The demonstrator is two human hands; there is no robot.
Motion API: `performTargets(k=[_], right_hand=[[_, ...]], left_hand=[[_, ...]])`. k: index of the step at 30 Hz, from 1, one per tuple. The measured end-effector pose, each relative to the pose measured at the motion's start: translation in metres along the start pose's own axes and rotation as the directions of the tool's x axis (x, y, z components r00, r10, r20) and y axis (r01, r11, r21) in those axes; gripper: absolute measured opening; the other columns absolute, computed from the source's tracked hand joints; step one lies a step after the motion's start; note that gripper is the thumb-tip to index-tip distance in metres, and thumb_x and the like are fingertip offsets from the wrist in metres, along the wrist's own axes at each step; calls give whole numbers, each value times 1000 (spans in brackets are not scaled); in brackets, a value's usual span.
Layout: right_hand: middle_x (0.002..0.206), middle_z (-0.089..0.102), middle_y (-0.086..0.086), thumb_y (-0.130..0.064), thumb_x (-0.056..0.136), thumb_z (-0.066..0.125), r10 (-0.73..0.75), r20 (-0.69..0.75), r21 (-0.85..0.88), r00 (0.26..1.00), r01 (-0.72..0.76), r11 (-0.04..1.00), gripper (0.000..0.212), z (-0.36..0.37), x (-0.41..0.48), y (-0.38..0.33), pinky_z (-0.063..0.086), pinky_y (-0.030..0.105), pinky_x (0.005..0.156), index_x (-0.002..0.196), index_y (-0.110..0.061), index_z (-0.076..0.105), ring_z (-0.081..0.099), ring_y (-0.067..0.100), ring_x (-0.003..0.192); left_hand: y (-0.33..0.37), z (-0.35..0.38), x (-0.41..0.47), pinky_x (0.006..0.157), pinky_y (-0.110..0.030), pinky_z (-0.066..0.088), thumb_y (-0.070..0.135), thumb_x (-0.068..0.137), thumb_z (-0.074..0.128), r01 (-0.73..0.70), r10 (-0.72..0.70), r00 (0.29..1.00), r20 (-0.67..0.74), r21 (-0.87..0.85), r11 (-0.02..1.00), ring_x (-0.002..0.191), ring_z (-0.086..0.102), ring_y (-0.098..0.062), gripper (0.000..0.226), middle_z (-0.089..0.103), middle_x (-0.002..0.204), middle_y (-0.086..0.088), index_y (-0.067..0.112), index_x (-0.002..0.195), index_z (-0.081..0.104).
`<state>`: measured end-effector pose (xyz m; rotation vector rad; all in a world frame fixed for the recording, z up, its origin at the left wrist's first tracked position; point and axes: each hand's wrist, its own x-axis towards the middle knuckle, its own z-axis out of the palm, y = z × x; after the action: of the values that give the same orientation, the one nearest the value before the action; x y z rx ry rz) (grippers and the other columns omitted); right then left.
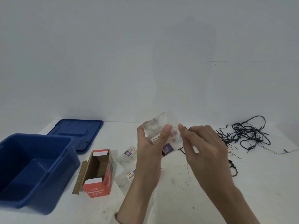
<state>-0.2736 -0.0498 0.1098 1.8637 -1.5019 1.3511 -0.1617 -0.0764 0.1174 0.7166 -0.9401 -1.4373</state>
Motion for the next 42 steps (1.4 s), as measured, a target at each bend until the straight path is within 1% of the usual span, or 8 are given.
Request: performTargets(k=[9,12,22,29,32,35,38,42], right_hand=[[74,63,9,7,74,64,-137,169,-74,976,151,986,25,-3,7,3,50,34,44,96,1,72,58,24,65],[87,64,7,6,74,59,-185,265,7,946,190,982,30,-6,11,5,51,29,58,102,0,70,54,18,78],[110,60,-20,-19,78,42,-21,429,445,903,-191,875,52,-12,8,-10,37,9,92,127,-27,54,52,1,108],[112,35,-37,-34,80,65,56,417,249,907,-173,953,80,6,-4,-15,35,15,90,142,-40,17,42,-3,103],[112,43,-27,-13,76,71,116,485,289,867,-284,914,93,6,-5,-4,37,18,89,136,-54,12,48,2,103],[114,48,-24,-3,75,67,85,587,320,805,-327,889,95,3,-3,7,38,5,83,131,-60,15,52,2,103],[117,49,-24,-2,76,66,42,633,335,773,-323,885,92,3,-2,13,38,3,83,131,-59,18,51,1,105],[117,44,-23,-10,76,69,42,624,320,780,-304,897,90,8,-3,19,38,4,87,133,-58,17,45,-2,112]], left_hand=[[0,-2,-1,62,-26,57,30,67,69,-43,44,999,-11,62,997,71,70,-16,51,72,79,0,17,111,47],[2,-4,-1,61,-25,56,29,69,68,-35,36,999,-14,46,998,71,71,-17,49,73,81,-1,17,111,47],[5,-9,2,80,-33,53,40,73,62,25,-26,999,32,49,999,79,70,-14,48,72,83,2,22,114,45],[3,-23,2,97,-35,45,38,94,44,272,-264,947,182,-16,962,104,65,-20,45,69,112,-7,19,133,33],[-3,-36,5,96,-28,48,25,87,59,93,-121,984,130,205,974,113,58,-11,49,57,125,3,34,126,31],[2,-53,10,102,-8,34,24,77,75,-303,94,934,344,627,717,132,25,10,80,22,141,30,51,130,21],[6,-64,17,97,-6,33,23,70,80,-470,23,863,504,786,402,123,31,10,76,32,132,28,51,123,33],[7,-71,24,87,-11,40,19,66,83,-473,71,874,481,808,353,106,48,2,64,48,113,24,42,111,44]])
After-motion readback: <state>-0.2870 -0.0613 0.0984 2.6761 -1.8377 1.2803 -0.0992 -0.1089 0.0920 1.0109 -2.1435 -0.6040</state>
